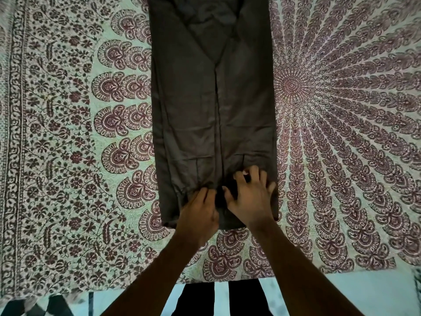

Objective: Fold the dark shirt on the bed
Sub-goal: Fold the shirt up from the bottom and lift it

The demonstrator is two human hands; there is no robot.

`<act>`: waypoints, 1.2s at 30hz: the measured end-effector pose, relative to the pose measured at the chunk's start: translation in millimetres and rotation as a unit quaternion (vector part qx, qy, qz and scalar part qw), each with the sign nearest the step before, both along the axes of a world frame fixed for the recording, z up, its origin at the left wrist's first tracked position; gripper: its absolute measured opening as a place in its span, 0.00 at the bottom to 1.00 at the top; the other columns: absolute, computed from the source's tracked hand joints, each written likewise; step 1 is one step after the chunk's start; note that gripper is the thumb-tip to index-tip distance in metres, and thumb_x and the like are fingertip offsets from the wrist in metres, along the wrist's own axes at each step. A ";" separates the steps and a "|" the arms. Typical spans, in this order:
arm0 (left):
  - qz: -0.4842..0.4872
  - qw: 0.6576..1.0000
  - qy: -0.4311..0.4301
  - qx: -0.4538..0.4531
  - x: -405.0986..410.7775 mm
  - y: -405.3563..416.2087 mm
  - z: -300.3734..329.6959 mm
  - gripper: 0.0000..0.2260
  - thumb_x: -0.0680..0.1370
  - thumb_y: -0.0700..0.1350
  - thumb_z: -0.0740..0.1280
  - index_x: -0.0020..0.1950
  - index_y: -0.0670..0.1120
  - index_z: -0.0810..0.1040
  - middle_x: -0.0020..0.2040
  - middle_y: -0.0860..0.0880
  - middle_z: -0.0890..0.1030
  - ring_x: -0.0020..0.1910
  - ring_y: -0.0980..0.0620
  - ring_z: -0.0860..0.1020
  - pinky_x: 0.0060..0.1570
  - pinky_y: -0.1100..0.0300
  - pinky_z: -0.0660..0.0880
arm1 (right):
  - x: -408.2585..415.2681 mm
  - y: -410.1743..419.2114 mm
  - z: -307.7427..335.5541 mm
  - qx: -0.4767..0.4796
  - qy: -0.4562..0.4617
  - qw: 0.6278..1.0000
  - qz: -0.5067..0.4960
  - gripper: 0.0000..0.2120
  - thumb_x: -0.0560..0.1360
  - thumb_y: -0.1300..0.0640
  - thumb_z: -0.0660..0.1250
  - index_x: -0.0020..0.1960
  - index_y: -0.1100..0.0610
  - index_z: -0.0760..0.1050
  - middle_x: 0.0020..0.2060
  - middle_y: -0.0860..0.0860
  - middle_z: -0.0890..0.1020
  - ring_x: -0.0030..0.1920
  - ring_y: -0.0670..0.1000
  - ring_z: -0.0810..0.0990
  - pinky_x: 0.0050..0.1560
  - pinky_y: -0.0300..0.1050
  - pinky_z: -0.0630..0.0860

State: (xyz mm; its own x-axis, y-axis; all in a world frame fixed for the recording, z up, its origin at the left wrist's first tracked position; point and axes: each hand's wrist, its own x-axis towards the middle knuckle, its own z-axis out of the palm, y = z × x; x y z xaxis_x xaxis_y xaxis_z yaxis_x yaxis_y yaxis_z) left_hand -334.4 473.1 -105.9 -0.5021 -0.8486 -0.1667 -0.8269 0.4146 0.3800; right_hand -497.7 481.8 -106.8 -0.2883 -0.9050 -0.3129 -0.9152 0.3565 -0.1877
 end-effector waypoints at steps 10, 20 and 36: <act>0.083 0.995 -0.048 -0.026 2.9 -69.6 -6.6 0.25 0.81 0.56 0.60 0.76 0.49 0.66 0.80 0.49 0.60 0.77 0.45 0.61 0.69 0.43 0.65 | -2.6 -36.3 -9.0 -0.065 -0.027 0.997 0.011 0.27 0.81 0.43 0.59 0.77 0.51 0.63 0.79 0.53 0.58 0.79 0.57 0.55 0.66 0.68 0.64; -0.034 0.992 -0.117 0.003 1.6 -129.6 -18.8 0.44 0.70 0.68 0.62 0.82 0.54 0.51 0.83 0.54 0.45 0.81 0.46 0.51 0.72 0.39 0.60 | -19.1 -97.4 -26.5 -0.025 -0.023 0.997 0.076 0.30 0.82 0.41 0.46 0.80 0.51 0.58 0.82 0.54 0.52 0.81 0.55 0.50 0.72 0.68 0.59; 0.060 0.996 -0.059 0.005 -73.6 -303.3 -22.6 0.36 0.77 0.59 0.64 0.81 0.53 0.52 0.82 0.55 0.47 0.79 0.45 0.54 0.71 0.39 0.60 | -86.5 -254.7 -36.3 -0.029 0.025 0.988 0.151 0.37 0.76 0.35 0.39 0.82 0.49 0.52 0.82 0.52 0.48 0.82 0.56 0.48 0.74 0.66 0.57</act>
